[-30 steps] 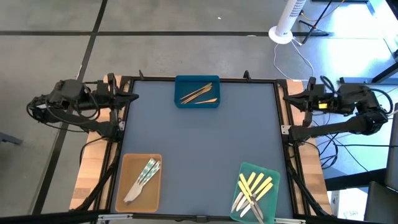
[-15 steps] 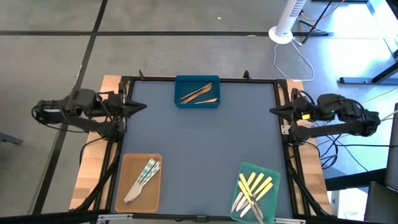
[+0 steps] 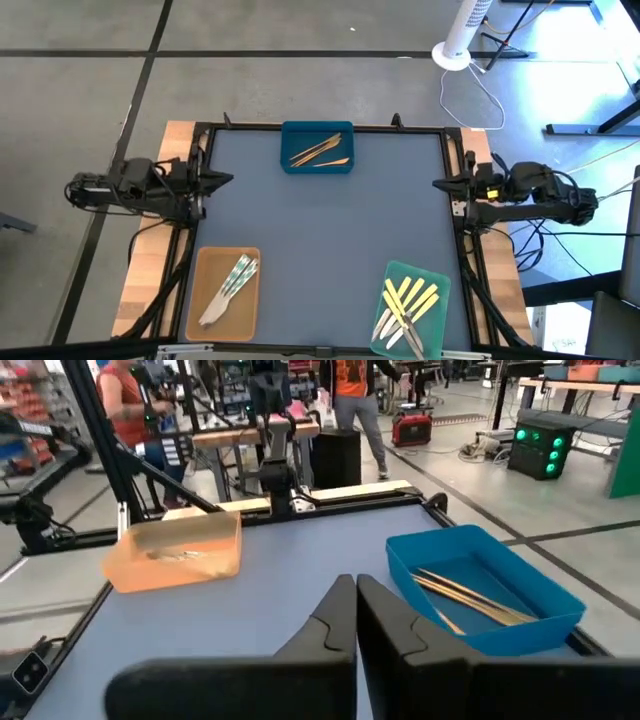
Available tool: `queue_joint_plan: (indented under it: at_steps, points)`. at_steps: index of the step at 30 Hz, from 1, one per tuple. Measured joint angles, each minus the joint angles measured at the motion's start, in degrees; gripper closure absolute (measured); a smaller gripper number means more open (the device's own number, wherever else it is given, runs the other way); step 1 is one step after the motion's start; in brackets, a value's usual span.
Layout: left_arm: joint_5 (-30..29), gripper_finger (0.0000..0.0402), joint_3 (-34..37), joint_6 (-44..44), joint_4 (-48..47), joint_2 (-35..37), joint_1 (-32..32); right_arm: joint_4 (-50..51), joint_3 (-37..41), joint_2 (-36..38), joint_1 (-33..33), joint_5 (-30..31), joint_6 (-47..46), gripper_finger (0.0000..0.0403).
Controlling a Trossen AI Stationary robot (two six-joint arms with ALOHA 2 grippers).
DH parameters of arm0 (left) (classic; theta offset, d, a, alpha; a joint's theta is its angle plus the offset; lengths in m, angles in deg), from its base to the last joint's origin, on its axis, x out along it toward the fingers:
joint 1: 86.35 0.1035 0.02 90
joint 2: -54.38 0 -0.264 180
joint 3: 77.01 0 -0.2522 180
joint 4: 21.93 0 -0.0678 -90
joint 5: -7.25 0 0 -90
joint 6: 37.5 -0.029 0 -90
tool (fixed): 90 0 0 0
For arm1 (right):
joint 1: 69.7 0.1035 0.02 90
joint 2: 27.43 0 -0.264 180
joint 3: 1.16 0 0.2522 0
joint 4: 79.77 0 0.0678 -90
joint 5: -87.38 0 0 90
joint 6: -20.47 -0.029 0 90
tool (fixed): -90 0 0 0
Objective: Sort silverware by color (type)
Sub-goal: Return to Home Position
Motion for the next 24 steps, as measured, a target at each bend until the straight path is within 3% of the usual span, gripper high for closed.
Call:
queue_joint_plan:
  at_steps: [11,24]
  points:
    - [0.07,0.0402,12.31,0.03,9.15,8.78,0.00,-8.70,9.38,3.90,0.00,-4.29,-0.63,0.0402]
    - [1.53,0.0402,19.69,0.39,14.70,9.75,-0.02,-17.11,16.64,3.87,0.00,-7.85,-0.59,0.0402]
